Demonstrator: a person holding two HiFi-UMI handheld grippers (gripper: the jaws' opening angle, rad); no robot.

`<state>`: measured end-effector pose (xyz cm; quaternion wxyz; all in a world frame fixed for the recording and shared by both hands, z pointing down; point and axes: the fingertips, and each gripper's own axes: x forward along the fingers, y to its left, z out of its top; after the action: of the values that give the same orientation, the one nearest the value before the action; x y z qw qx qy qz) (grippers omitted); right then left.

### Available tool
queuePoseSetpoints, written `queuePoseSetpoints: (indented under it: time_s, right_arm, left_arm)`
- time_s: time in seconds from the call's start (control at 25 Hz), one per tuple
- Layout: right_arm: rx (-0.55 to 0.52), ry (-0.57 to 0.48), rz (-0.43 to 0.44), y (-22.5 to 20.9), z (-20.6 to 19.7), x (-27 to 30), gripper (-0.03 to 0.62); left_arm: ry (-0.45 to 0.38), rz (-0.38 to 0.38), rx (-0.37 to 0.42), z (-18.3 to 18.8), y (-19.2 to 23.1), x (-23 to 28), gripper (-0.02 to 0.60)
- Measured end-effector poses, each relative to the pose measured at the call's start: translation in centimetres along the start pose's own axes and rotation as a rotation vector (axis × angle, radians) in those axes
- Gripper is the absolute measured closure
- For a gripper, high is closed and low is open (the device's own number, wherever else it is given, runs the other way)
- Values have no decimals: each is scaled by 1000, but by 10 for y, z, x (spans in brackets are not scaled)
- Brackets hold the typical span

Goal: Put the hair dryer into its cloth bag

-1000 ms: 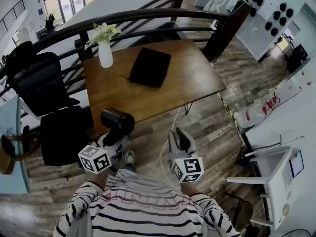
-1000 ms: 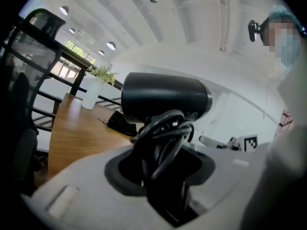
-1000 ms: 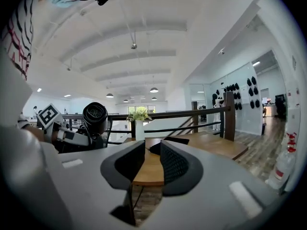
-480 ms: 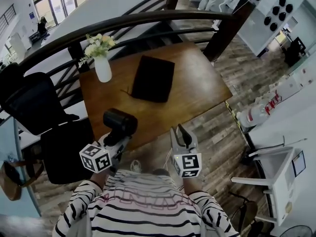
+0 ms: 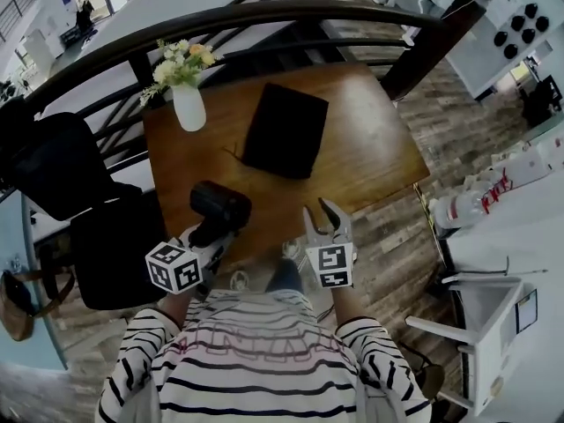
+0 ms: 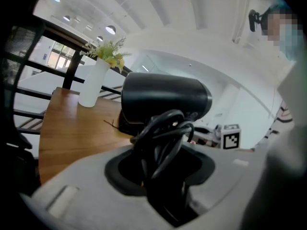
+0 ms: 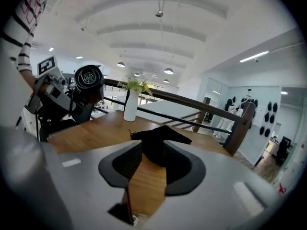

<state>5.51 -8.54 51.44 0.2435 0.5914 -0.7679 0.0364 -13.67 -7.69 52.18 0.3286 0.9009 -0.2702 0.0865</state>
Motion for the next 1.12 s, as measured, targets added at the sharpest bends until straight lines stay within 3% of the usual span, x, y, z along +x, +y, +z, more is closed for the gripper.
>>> queuePoseSetpoints:
  time_s: [0.28,0.6,0.88,1.12]
  right_arm:
    - [-249,105,131,-22,-31,72,454]
    - [-464,145,286,-39,-55,136,457]
    - [-571,191,434,-36,-77,173,467]
    - [-645,221,507,-43,-90,189,494]
  left_arm:
    - [0,99,-48,-4,18,41,419]
    - [21,209,-76,-10,32,83,419]
    - [53,267,-83,-19,46,107,419]
    - [84,309,-86,-22,51,124,419]
